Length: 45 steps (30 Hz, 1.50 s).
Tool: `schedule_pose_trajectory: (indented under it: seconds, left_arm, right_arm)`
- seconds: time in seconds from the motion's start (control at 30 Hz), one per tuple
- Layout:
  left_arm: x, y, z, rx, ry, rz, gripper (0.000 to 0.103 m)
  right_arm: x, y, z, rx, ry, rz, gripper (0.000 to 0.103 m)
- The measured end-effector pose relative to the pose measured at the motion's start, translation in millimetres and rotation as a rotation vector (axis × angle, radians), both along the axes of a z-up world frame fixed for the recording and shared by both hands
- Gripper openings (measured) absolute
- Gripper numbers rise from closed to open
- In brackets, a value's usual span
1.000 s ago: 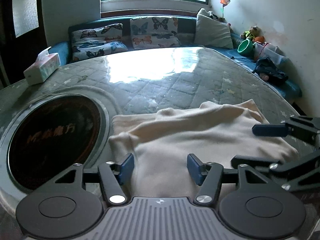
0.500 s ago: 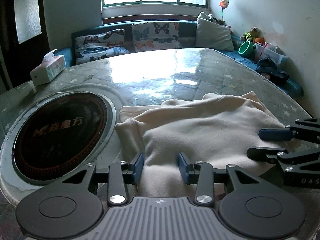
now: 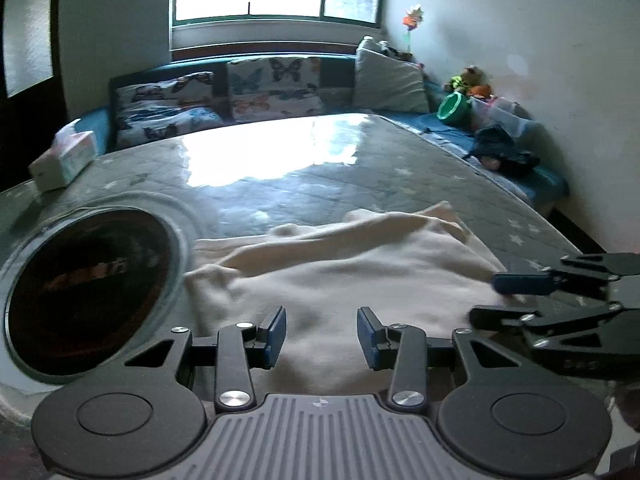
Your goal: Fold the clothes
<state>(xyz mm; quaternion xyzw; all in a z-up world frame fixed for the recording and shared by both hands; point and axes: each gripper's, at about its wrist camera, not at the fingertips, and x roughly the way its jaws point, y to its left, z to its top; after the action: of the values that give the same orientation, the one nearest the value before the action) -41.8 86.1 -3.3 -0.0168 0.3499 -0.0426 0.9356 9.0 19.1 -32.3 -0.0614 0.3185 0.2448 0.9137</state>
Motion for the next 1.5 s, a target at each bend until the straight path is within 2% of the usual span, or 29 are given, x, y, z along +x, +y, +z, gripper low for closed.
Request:
schedule_pose_trajectory:
  seconds: [0.23, 0.4, 0.7, 0.93, 1.13, 1.3, 1.43, 1.47, 1.5]
  left_arm:
    - [6, -5, -15, 0.01, 0.041, -0.018, 0.039]
    - [5, -6, -17, 0.01, 0.046, -0.016, 0.039]
    - [4, -4, -19, 0.004, 0.053, -0.013, 0.039]
    - [5, -2, -20, -0.006, 0.055, -0.014, 0.04]
    - [6, -1, -20, -0.011, 0.058, -0.019, 0.04]
    - [7, -1, -20, -0.014, 0.06, -0.022, 0.041]
    - [8, 0, -20, -0.017, 0.06, -0.021, 0.041]
    - [8, 0, -21, -0.016, 0.06, -0.022, 0.041]
    - [7, -1, -21, -0.014, 0.059, -0.022, 0.041]
  right_arm:
    - [3, -3, 3, 0.019, 0.019, 0.012, 0.044]
    - [18, -1, 16, 0.029, -0.026, 0.017, 0.044]
    - [56, 4, -9, -0.004, 0.012, 0.008, 0.043]
    - [70, 10, 4, -0.014, -0.022, 0.017, 0.044]
    - [101, 24, -10, -0.044, 0.021, 0.009, 0.044]
    - [101, 31, 2, -0.051, 0.006, 0.041, 0.044]
    - [107, 47, 4, -0.063, 0.015, 0.074, 0.042]
    - [109, 51, 2, -0.069, 0.019, 0.078, 0.036]
    - [111, 54, 0, -0.076, 0.022, 0.081, 0.035]
